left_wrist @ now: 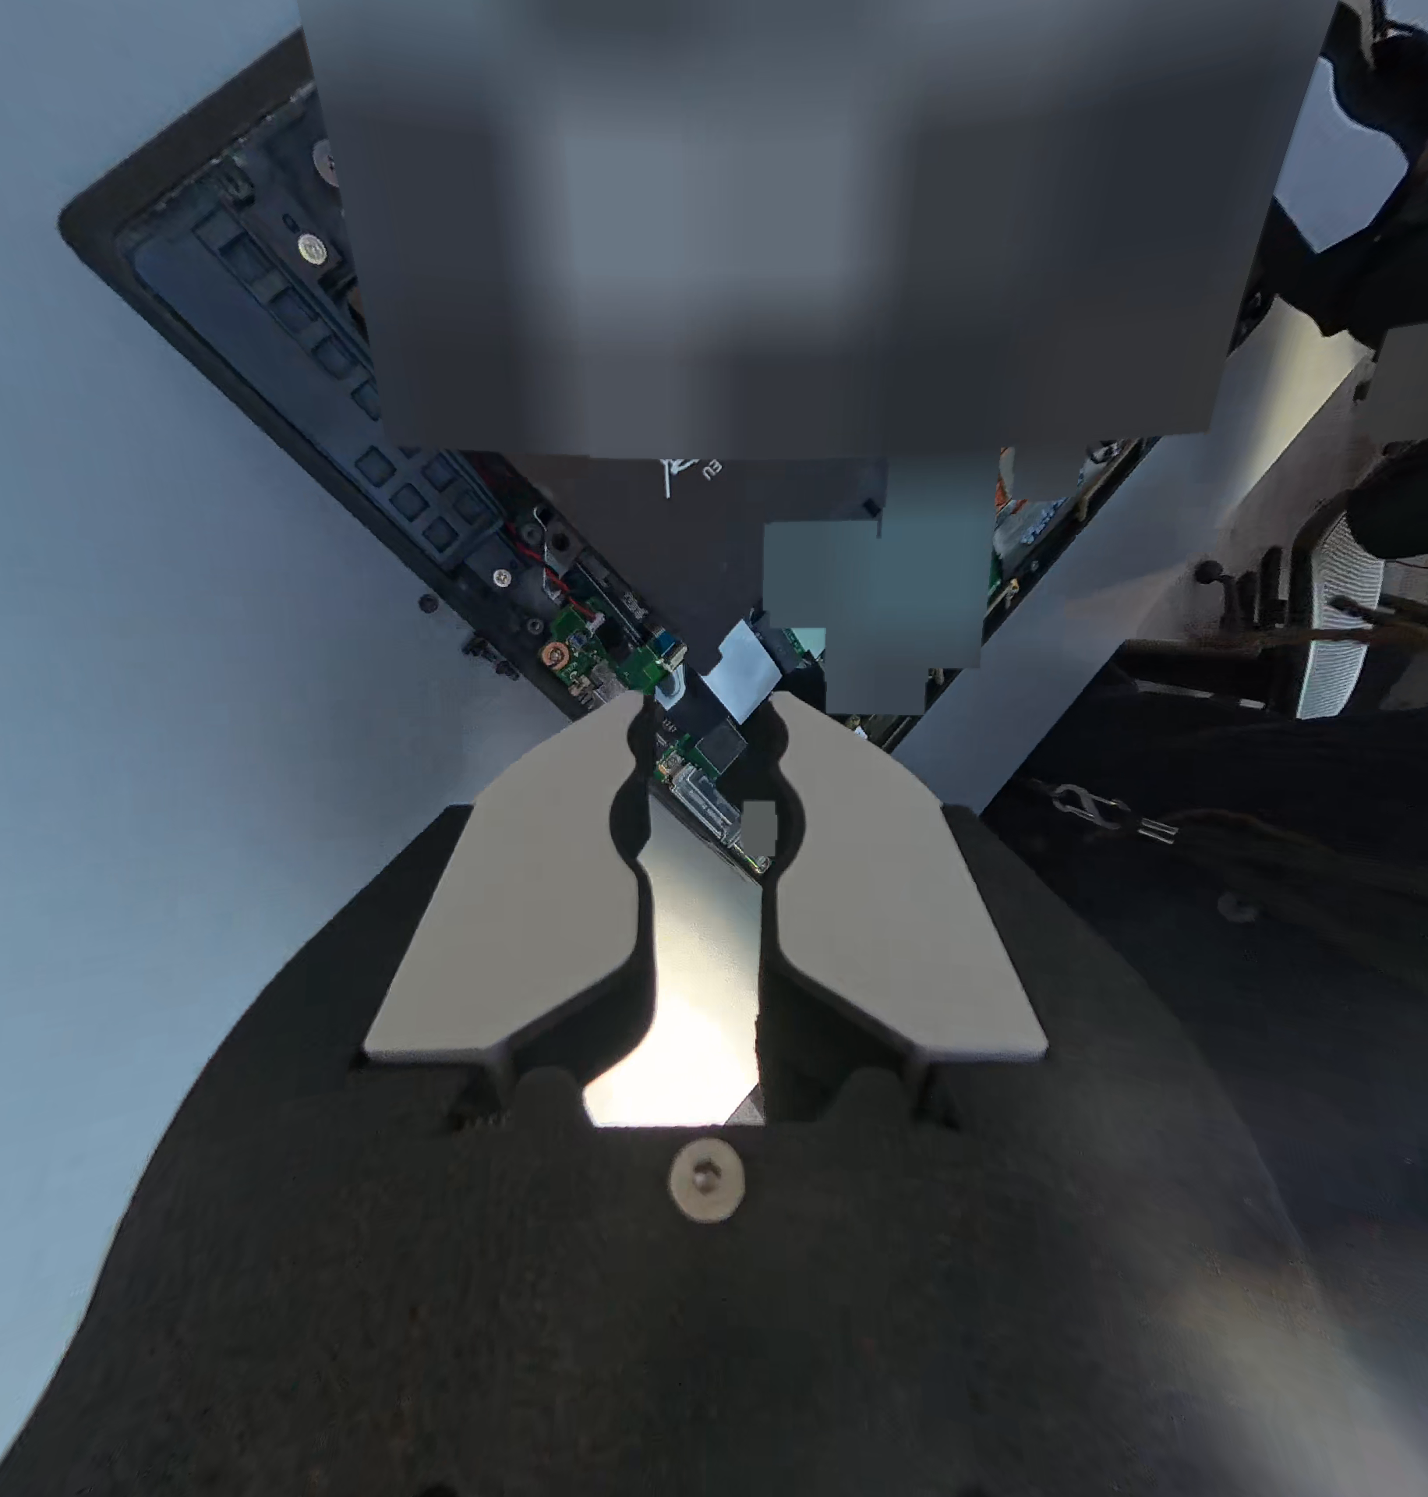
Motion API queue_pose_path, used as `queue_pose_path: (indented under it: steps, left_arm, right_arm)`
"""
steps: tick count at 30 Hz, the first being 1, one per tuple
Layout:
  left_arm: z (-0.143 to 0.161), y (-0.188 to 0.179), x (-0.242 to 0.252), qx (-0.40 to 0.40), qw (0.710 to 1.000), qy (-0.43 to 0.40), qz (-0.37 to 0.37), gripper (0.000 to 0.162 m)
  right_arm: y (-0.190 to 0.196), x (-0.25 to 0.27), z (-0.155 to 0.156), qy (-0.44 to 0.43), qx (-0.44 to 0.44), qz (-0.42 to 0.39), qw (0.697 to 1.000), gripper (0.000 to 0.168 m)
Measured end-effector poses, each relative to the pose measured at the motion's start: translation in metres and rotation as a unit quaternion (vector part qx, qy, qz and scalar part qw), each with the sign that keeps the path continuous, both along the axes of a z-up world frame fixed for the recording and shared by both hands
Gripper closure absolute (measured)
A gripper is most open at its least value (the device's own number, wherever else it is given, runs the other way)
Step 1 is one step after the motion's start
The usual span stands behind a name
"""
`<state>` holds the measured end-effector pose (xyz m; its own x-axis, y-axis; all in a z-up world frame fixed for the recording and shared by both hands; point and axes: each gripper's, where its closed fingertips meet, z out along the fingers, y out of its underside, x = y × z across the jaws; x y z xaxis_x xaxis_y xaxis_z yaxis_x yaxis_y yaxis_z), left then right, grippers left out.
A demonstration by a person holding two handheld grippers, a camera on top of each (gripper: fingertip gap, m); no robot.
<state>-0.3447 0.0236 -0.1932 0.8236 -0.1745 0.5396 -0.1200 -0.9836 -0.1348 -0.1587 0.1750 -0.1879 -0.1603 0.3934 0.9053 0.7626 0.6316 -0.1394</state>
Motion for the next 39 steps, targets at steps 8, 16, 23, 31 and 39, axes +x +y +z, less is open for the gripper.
queue_pose_path:
  steps: [8, 16, 23, 31, 39]
  left_arm:
    - [-0.008, 0.001, 0.010, -0.031, 0.999, -0.028, 0.014, 0.154]
    - [-0.011, 0.005, 0.008, -0.008, 1.000, -0.020, 0.015, 0.157]
    - [-0.010, 0.004, 0.007, -0.005, 1.000, -0.001, -0.006, 0.156]
    - [-0.011, 0.004, 0.008, -0.022, 1.000, 0.001, -0.015, 0.150]
    - [-0.012, 0.004, 0.007, -0.023, 0.999, 0.010, -0.023, 0.157]
  right_arm:
    - [0.000, 0.000, 0.000, -0.006, -0.006, -0.005, 1.000, 0.163]
    - [0.000, 0.000, 0.001, -0.003, -0.004, 0.001, 1.000, 0.163]
    - [-0.001, 0.000, 0.000, -0.005, -0.001, 0.003, 1.000, 0.163]
    - [-0.002, 0.000, -0.001, -0.005, -0.001, 0.008, 1.000, 0.163]
    - [-0.003, 0.000, -0.001, -0.007, -0.001, 0.012, 1.000, 0.163]
